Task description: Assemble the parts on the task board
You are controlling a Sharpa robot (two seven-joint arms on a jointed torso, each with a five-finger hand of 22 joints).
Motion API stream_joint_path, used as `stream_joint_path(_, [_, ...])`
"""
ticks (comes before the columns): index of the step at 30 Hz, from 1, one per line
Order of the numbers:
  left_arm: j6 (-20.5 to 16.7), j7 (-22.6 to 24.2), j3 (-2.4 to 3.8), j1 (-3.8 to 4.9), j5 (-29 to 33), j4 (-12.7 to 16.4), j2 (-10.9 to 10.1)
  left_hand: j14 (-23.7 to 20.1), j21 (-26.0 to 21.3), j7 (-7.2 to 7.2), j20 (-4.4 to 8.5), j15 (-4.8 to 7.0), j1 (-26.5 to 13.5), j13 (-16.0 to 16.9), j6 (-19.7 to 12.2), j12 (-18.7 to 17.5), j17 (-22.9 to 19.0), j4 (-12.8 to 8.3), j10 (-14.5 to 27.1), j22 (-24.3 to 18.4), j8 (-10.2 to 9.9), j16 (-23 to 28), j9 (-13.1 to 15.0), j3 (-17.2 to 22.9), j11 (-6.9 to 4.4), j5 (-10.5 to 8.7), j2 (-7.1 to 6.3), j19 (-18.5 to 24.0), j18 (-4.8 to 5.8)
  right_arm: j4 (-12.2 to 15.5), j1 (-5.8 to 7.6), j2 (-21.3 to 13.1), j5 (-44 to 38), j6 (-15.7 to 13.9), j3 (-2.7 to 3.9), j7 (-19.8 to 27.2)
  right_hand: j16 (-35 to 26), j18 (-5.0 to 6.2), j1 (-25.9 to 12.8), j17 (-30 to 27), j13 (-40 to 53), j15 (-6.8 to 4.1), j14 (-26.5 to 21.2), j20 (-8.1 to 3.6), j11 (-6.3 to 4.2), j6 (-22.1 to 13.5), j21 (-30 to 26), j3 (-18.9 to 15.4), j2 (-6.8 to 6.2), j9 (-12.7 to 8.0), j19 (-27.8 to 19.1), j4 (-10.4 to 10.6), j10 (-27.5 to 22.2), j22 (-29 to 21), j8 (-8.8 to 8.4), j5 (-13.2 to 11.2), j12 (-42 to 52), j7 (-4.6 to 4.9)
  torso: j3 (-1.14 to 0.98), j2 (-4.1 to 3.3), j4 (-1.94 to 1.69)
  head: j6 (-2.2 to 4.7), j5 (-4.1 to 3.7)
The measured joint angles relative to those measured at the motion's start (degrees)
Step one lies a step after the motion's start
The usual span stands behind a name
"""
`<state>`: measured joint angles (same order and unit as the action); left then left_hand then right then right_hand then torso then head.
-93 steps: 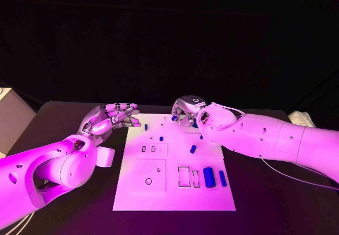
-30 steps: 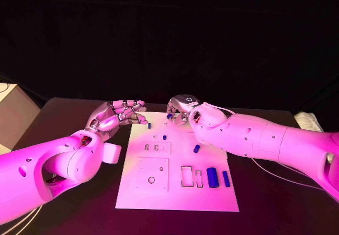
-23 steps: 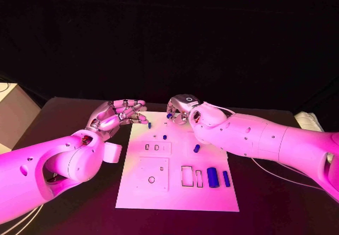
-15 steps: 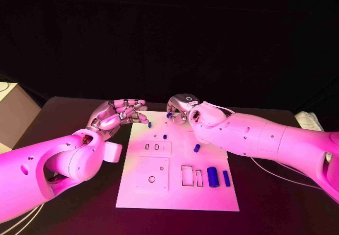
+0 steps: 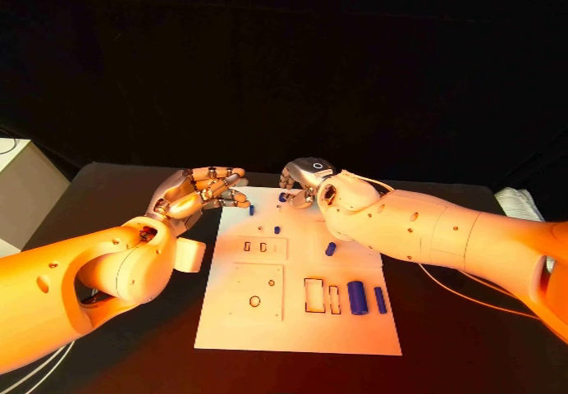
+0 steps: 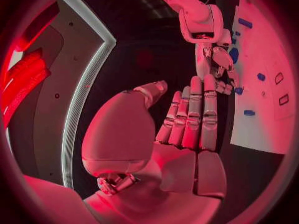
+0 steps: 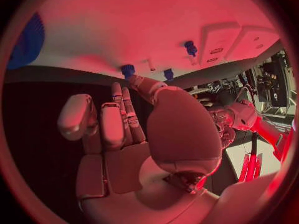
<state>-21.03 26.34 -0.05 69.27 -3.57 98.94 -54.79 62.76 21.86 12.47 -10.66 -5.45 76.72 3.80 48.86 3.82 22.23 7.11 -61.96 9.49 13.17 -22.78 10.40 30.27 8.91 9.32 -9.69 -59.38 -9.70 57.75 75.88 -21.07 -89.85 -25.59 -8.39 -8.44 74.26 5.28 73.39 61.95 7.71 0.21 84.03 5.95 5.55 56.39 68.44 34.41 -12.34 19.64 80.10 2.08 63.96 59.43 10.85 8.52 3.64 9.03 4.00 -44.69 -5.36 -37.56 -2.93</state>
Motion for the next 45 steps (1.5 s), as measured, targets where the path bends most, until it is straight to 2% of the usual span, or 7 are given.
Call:
stream_joint_path(8, [0.1, -0.1, 0.00, 0.01, 0.0, -0.1, 0.0, 0.0, 0.0, 0.00, 0.00, 0.00, 0.0, 0.0, 0.0, 0.0, 0.0, 0.0, 0.0, 0.0, 0.0, 0.0, 0.0, 0.0, 0.00, 0.00, 0.00, 0.0, 0.00, 0.6, 0.01, -0.6, 0.5, 0.0, 0.00, 0.4, -0.2, 0.00, -0.2, -0.6, -0.1, 0.00, 0.0, 0.21, 0.09, -0.5, -0.7, -0.2, -0.36, 0.0, -0.2, 0.2, -0.5, -0.9, -0.34, -0.2, 0.0, -0.01, 0.01, -0.02, 0.02, 0.01, 0.01])
stream_joint_path(14, [0.2, -0.2, -0.01, 0.01, 0.0, -0.2, -0.1, 0.0, 0.0, 0.00, 0.00, 0.00, 0.0, 0.0, 0.0, 0.0, 0.0, 0.0, 0.0, 0.0, 0.0, 0.0, 0.0, 0.0, 0.00, 0.00, 0.00, 0.0, -0.01, 5.0, 0.03, -5.0, 1.1, -0.8, 0.08, 0.7, -0.7, 0.00, -0.2, -0.9, 0.0, 0.00, 0.0, 0.01, 0.08, -0.5, -0.7, -0.2, -0.35, 0.3, -0.4, 0.2, -0.4, -0.5, -0.34, -0.2, 0.2, -0.01, -0.05, -0.02, 0.06, 0.17, -0.01])
stream_joint_path(26, [1.5, -0.2, -0.01, 0.02, 0.0, -0.4, -0.7, -0.4, 0.2, 0.00, -0.21, 0.00, 0.0, 0.0, 0.0, 0.0, 0.2, -0.2, 0.0, 0.1, -0.3, -0.2, 0.0, 0.2, 0.00, 0.00, 0.00, 0.2, 0.00, 15.3, 2.14, -17.8, 12.2, -2.1, 2.04, 0.9, 2.5, 0.01, 1.1, 3.7, 5.4, -1.46, 0.0, -1.32, -1.88, -1.9, 3.1, -3.8, -3.53, 1.0, 1.8, -0.7, 11.8, 5.1, -2.00, -1.5, 7.3, -0.95, -0.62, 0.10, 1.26, 1.25, 0.10])
stream_joint_path(28, [1.7, -0.2, -0.01, 0.02, 0.0, -0.4, -0.7, -0.4, 0.2, 0.00, -0.21, 0.00, 0.0, 0.0, 0.0, 0.0, 0.2, -0.2, 0.0, 0.1, -0.3, -0.2, 0.0, 0.2, 0.00, 0.00, 0.00, 0.2, 0.00, 15.7, 2.48, -19.0, 13.7, -1.7, 2.16, 0.8, 3.7, 0.01, 2.4, 5.1, 17.4, -2.08, 0.0, -1.80, -3.10, -2.8, 4.1, -9.1, -2.43, 1.5, 2.2, -0.7, 9.2, 6.6, -3.01, -0.9, 18.9, -0.84, -0.75, 0.13, 1.41, 1.31, 0.09])
stream_joint_path(32, [2.0, -0.3, -0.01, 0.02, 0.0, -0.3, -0.7, -0.4, 0.2, 0.00, -0.21, 0.00, 0.0, 0.0, 0.0, 0.0, 0.3, -0.2, 0.2, 0.1, -0.3, -0.2, 0.0, 0.2, 0.21, 0.00, 0.00, 0.2, 0.00, 15.8, 2.75, -20.6, 16.1, -0.1, 2.25, 0.6, 7.9, -1.06, 4.4, 11.8, 48.5, -1.57, 0.0, -1.37, -2.28, -3.9, 8.1, -16.3, -0.86, 2.3, 3.6, 1.6, 6.8, 12.4, -3.84, 0.0, 50.8, -0.58, -0.91, 0.13, 1.55, 1.18, -0.16])
stream_joint_path(35, [2.1, -0.3, 0.00, 0.02, 0.0, -0.3, -0.7, -0.4, 0.2, 0.00, -0.21, 0.00, 0.0, 0.0, 0.0, 0.0, 0.3, -0.2, 0.2, 0.1, -0.3, -0.2, 0.0, 0.2, 0.21, 0.00, 0.00, 0.2, 0.00, 15.3, 2.79, -20.8, 16.9, 1.7, 2.26, 0.2, 10.4, -1.15, 5.0, 12.9, 59.7, -1.22, 0.0, -1.22, -1.73, -4.1, 10.6, -19.0, -0.21, 2.6, 3.8, 3.3, 9.6, 15.1, -3.84, 0.5, 62.7, -0.28, -0.92, 0.09, 1.54, 1.05, -0.31])
stream_joint_path(45, [2.4, -0.5, -0.01, 0.02, 0.0, -0.5, -0.6, -0.4, 0.2, 0.00, -0.21, 0.00, 0.0, 0.0, 0.0, 0.0, 0.3, -0.2, 0.2, 0.1, -0.3, -0.2, 0.0, 0.2, 0.20, 0.00, 0.00, 0.2, 0.00, 12.0, 2.39, -19.3, 17.7, 6.2, 2.28, -1.4, 14.1, -2.69, 6.4, 13.0, 67.2, -0.41, 0.0, -0.66, -0.99, -5.2, 14.9, -23.1, 0.41, 3.0, 3.8, 7.3, 16.5, 15.5, -3.54, 1.7, 75.7, 0.38, -0.86, 0.01, 1.26, 0.49, -0.41])
